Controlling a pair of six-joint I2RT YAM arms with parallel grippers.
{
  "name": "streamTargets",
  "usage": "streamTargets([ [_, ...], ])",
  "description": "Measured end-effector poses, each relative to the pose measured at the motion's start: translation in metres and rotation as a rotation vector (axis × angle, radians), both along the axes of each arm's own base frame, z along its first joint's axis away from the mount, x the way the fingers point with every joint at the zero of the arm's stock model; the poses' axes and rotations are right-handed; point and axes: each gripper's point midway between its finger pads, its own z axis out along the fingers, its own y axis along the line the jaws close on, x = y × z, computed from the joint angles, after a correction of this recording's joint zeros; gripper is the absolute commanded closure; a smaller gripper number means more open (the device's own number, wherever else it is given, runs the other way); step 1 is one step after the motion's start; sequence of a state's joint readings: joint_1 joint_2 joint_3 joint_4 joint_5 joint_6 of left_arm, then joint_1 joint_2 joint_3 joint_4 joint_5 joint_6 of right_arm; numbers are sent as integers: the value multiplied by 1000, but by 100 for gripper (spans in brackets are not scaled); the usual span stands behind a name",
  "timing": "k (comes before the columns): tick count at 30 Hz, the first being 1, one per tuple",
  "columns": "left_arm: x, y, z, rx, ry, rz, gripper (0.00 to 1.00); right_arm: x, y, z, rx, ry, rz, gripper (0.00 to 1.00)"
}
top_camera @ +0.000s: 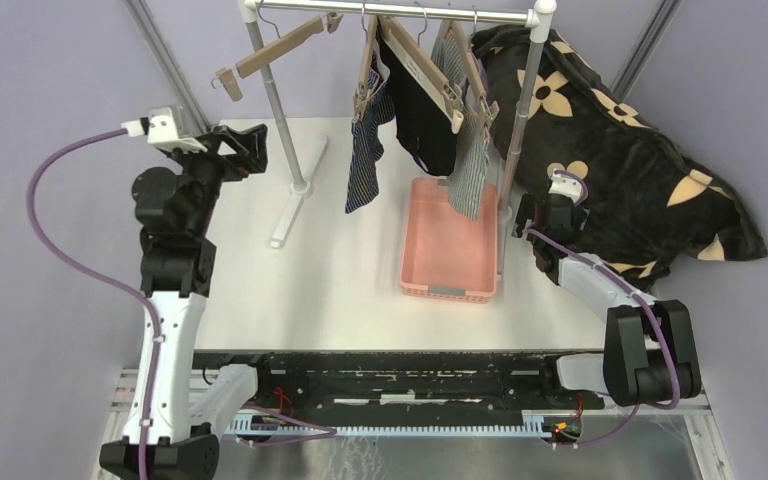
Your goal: Remove the underwear clipped to the hanger
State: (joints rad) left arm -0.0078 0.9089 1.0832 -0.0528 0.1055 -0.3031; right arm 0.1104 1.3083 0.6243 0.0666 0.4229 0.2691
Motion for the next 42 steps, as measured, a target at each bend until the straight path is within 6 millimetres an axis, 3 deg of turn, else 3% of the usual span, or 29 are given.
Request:
streamTargets([
  [3,-24,-10,48,-6,-92,-57,1,0,0,0,0,0,1,0],
  [6,-42,-21,82,6,-136,-120,1,0,1,0,2,0,3,1],
  [11,-53,-43,129,39,-184,-256,1,0,3,-1,11,0,9,1],
  [17,-18,-65,121,39,-80,-362,1,1,5,6,24,-20,20,1],
  [22,30,-108,125,60,22,-444,1,2,7,7,30,-27,28,1],
  [25,48,-128,133,77,32,-482,3,2,7,6,32,-26,31,1],
  [27,54,-136,134,84,39,-492,23,1,7,5,31,-24,31,1],
  [28,55,-138,134,87,43,-492,25,1,7,5,32,-24,31,1],
  [35,62,-151,132,91,56,-499,22,4,10,7,42,-37,45,0],
  [42,71,-191,103,148,107,-558,23,3,14,7,48,-45,59,0],
])
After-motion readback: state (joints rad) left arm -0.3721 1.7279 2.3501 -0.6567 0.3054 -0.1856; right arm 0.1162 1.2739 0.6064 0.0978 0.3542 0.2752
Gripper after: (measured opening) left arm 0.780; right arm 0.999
